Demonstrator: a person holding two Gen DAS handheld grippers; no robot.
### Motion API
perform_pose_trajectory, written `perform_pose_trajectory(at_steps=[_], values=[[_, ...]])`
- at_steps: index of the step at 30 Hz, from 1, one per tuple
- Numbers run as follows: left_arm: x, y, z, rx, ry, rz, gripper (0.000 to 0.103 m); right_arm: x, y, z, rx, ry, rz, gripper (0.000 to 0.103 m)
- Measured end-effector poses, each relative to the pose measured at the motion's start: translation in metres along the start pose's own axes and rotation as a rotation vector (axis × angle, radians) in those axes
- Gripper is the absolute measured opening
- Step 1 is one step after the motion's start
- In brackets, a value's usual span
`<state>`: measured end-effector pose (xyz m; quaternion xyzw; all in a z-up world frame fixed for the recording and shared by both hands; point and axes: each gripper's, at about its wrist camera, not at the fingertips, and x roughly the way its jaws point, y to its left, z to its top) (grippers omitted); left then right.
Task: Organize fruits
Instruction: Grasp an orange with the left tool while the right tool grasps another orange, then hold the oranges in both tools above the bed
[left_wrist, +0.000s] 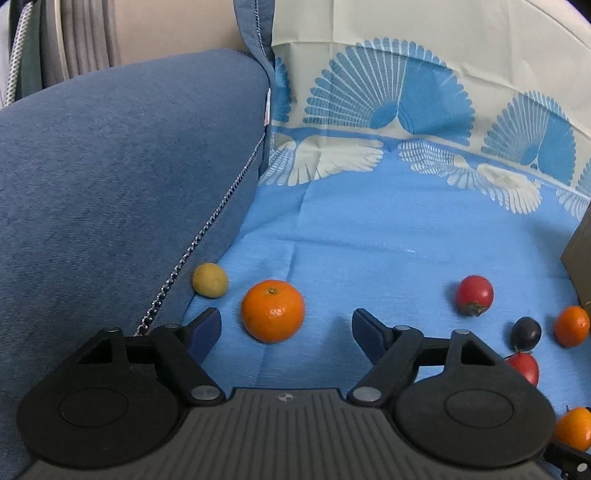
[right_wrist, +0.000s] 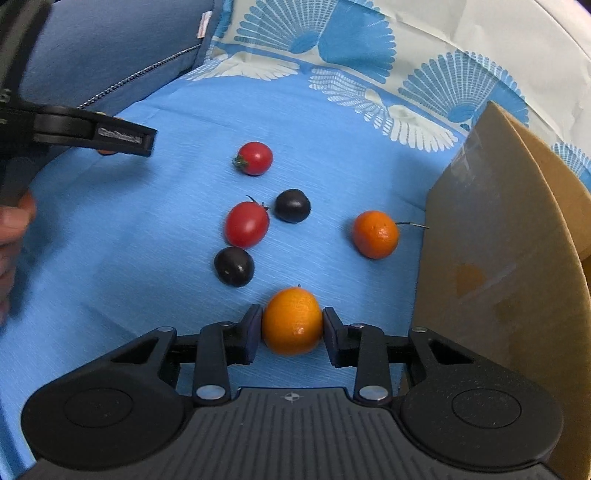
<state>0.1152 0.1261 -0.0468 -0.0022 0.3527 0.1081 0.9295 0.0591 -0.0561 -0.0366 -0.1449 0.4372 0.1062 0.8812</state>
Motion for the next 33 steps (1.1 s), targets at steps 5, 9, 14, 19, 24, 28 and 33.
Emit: perform_pose_trajectory(at_steps=[5,9,14,19,24,28,33], values=[[0.005,0.002,0.000,-0.010,0.012,0.017,0.070,-0.009,-0.001,0.001,0.012,-0.016,0.023,0.036],[0.007,0.008,0.001,-0.036,0.018,0.015,0.048,-0.015,-0.001,0.002,0.028,-0.024,0.054,0.036],[0.003,0.007,0.000,-0.027,0.017,0.001,0.041,-0.015,0.000,0.001,0.033,-0.016,0.063,0.036],[-0.002,0.011,0.002,-0.052,0.006,-0.005,0.041,-0.015,-0.001,0.001,0.037,-0.016,0.066,0.036],[-0.019,0.016,0.003,-0.088,-0.014,-0.031,0.041,-0.017,-0.001,-0.001,0.049,-0.010,0.071,0.036],[-0.034,0.021,0.004,-0.132,-0.011,-0.104,0.041,-0.022,-0.002,-0.005,0.058,-0.009,0.085,0.036],[-0.032,0.017,-0.002,-0.149,0.097,-0.213,0.041,-0.025,-0.003,-0.008,0.085,0.010,0.115,0.036]])
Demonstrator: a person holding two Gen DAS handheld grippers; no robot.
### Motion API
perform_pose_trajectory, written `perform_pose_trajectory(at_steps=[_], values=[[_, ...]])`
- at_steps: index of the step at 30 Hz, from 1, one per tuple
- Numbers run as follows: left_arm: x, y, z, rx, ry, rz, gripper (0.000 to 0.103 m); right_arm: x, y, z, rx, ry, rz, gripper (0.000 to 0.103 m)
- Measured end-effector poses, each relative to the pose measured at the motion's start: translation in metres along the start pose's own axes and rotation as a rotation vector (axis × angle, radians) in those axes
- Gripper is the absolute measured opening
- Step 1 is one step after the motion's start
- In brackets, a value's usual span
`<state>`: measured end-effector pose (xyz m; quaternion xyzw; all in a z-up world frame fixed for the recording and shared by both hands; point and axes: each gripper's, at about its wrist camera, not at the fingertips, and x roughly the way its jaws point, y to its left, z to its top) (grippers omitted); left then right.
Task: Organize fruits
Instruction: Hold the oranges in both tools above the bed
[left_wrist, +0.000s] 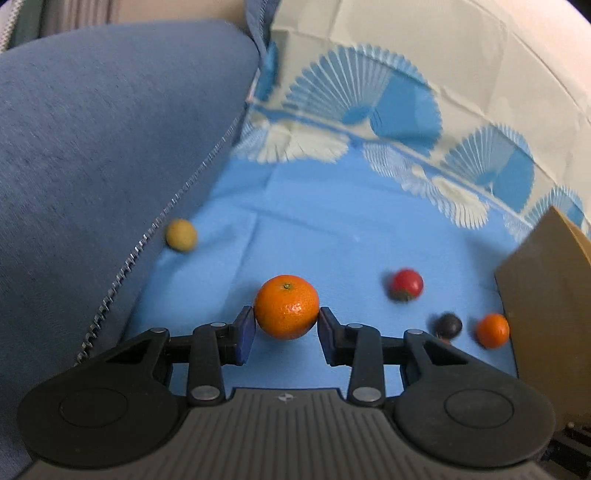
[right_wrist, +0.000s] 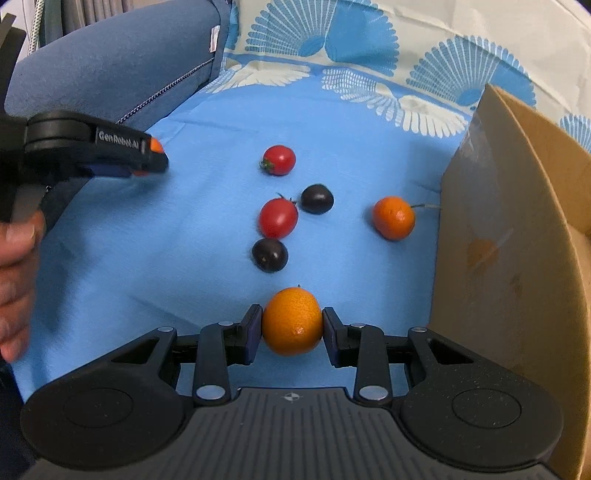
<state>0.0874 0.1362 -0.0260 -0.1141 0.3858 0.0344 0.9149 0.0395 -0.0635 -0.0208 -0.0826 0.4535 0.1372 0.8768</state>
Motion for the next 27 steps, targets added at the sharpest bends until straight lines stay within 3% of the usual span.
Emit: perform_pose_trajectory(at_steps=[5,27], values=[[0.013,-0.002,-0.004,0.011,0.060,0.011,0.041,0.003,0.003,-0.004,-0.026,0.028,-0.001,0.036],[0.021,-0.018,-0.005,0.119,0.000,0.040,0.046,0.013,0.003,-0.002,-0.028,0.056,-0.008,0.041]])
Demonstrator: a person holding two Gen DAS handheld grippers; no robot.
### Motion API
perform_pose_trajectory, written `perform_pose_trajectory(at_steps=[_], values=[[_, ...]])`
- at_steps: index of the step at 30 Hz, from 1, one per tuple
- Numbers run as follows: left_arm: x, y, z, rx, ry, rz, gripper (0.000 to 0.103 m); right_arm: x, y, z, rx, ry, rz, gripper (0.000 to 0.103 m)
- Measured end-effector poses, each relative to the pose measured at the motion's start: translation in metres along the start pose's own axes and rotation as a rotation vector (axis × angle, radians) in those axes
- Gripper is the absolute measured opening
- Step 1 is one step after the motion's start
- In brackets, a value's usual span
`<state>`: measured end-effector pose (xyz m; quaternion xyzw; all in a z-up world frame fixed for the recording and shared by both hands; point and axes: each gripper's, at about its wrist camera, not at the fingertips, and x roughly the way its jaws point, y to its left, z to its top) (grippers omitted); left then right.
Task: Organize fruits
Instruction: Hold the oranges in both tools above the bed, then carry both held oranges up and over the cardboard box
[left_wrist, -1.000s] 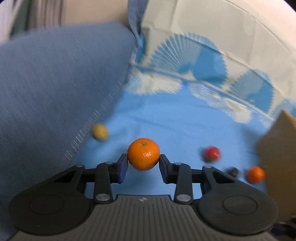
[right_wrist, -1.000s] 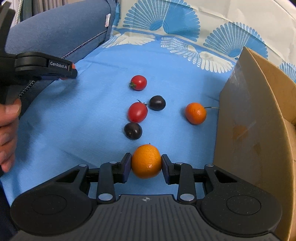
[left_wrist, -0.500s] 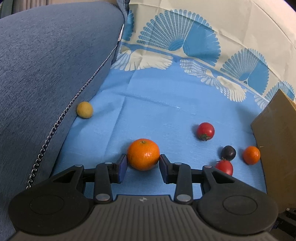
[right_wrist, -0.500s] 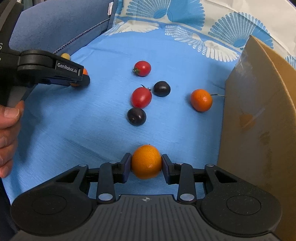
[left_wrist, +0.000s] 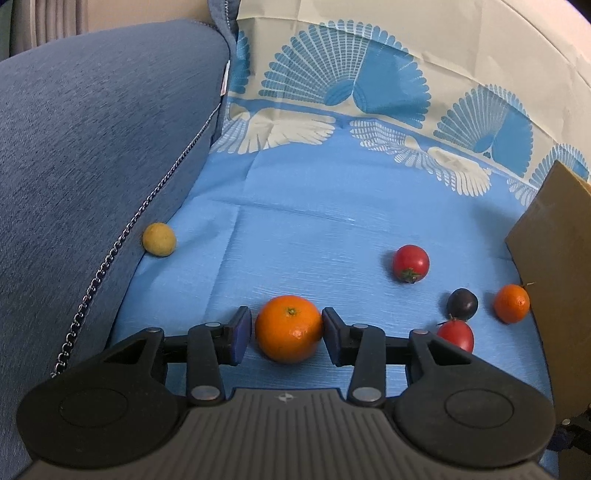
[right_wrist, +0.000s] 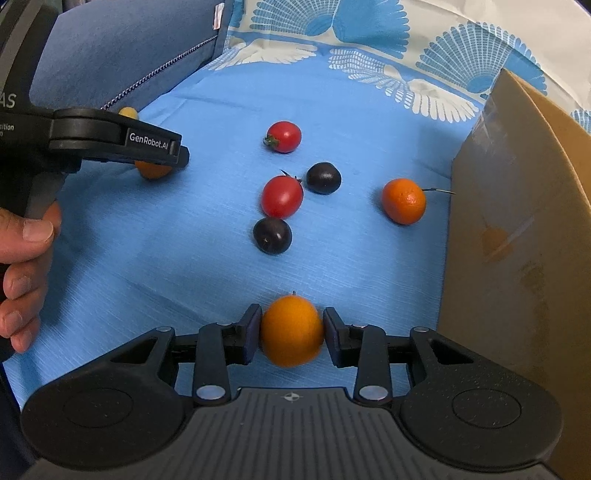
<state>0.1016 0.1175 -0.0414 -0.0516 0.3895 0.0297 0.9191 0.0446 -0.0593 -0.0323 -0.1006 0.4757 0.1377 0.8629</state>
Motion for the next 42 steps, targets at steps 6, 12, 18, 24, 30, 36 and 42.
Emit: perform_pose_trajectory(at_steps=[6,12,18,24,30,36,42], values=[[-0.001,-0.001,0.000,0.006,-0.006,-0.003,0.042,0.000,0.000,0.000,0.002,-0.002,-0.007,0.045],[-0.010,-0.002,0.000,0.005,-0.039,-0.022,0.042,-0.003,-0.002,0.001,0.012,-0.003,-0.016,0.047],[-0.004,-0.009,-0.002,0.029,0.010,-0.064,0.042,-0.001,-0.004,0.001,0.021,0.017,-0.021,0.055],[-0.001,-0.012,-0.004,0.049,0.013,-0.056,0.043,-0.001,-0.006,0.001,0.030,0.015,-0.024,0.057],[-0.001,-0.014,-0.004,0.056,0.008,-0.051,0.043,0.001,-0.004,0.000,0.020,0.018,-0.025,0.056],[-0.004,-0.015,-0.003,0.064,-0.010,-0.041,0.042,-0.002,-0.002,0.000,0.012,0.010,0.014,0.036],[-0.024,-0.009,0.000,0.032,-0.067,-0.035,0.042,-0.011,-0.005,-0.003,0.028,-0.026,0.016,0.036]])
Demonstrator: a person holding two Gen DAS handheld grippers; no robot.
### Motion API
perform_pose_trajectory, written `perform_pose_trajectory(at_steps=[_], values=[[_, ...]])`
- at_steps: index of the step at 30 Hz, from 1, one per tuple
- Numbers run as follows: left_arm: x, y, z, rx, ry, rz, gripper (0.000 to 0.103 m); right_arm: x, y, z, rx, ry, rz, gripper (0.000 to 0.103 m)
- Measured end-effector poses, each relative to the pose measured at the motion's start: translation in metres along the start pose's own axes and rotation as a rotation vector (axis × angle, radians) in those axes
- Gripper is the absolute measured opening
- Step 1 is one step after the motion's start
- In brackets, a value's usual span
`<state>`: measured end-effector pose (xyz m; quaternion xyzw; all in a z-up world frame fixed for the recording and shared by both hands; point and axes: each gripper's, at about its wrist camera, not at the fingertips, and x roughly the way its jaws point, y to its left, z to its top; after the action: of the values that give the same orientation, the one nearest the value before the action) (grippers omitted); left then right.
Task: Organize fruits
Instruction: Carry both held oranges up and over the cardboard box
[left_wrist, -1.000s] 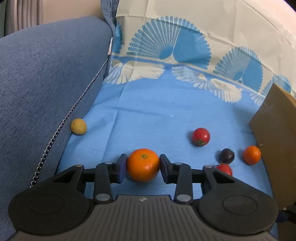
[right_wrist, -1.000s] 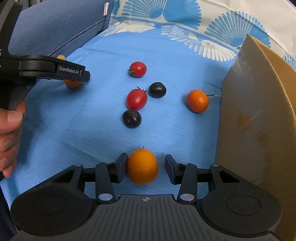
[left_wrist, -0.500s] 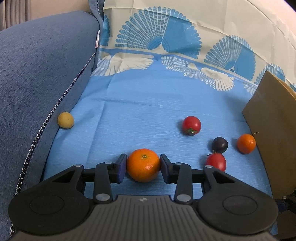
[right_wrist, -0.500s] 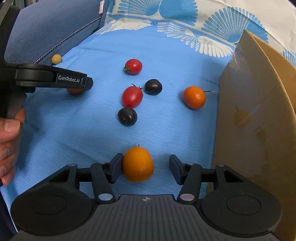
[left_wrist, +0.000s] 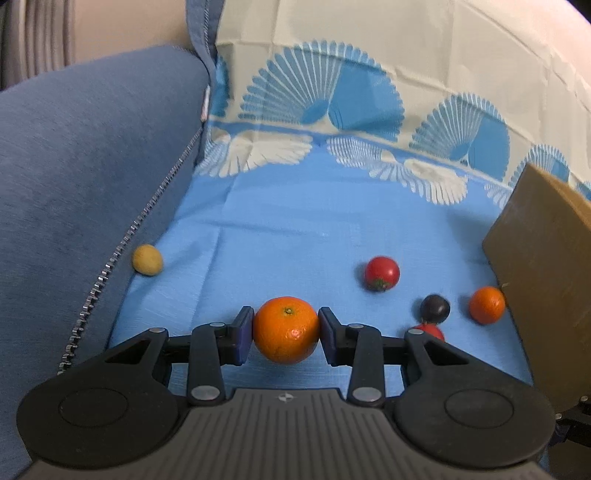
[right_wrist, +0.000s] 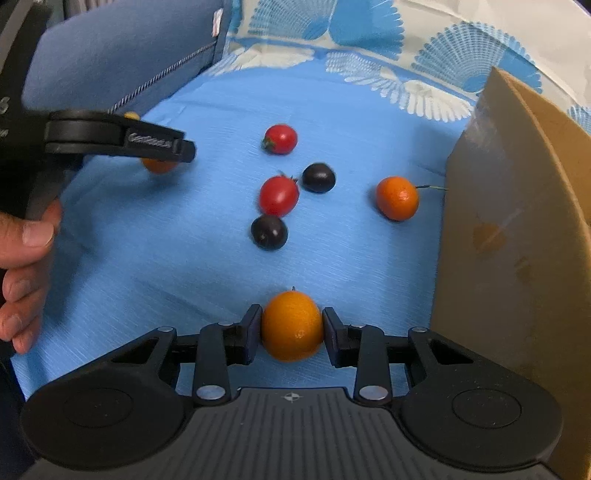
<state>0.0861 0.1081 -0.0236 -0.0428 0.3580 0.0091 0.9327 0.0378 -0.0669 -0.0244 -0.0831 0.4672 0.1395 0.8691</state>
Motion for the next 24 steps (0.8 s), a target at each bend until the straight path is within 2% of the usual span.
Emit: perform_pose_trajectory(at_steps=[6,11,17,20,24], values=[[-0.034,0.007,0.004,-0.067,-0.086,0.002,0.042,-0.025,-0.009,-0.001,0.036,-0.105,0.014,0.036],[-0.078,0.000,0.006,-0.091,-0.175,-0.042,0.042,-0.056,-0.021,-0.005,0.057,-0.190,0.022,0.036],[-0.123,-0.021,0.006,-0.050,-0.237,-0.091,0.042,-0.110,-0.046,-0.016,0.113,-0.367,0.021,0.036],[-0.143,-0.035,0.007,-0.005,-0.275,-0.111,0.042,-0.138,-0.060,-0.024,0.113,-0.472,-0.017,0.036],[-0.161,-0.048,0.014,0.028,-0.320,-0.144,0.042,-0.170,-0.094,-0.030,0.154,-0.565,-0.058,0.036]])
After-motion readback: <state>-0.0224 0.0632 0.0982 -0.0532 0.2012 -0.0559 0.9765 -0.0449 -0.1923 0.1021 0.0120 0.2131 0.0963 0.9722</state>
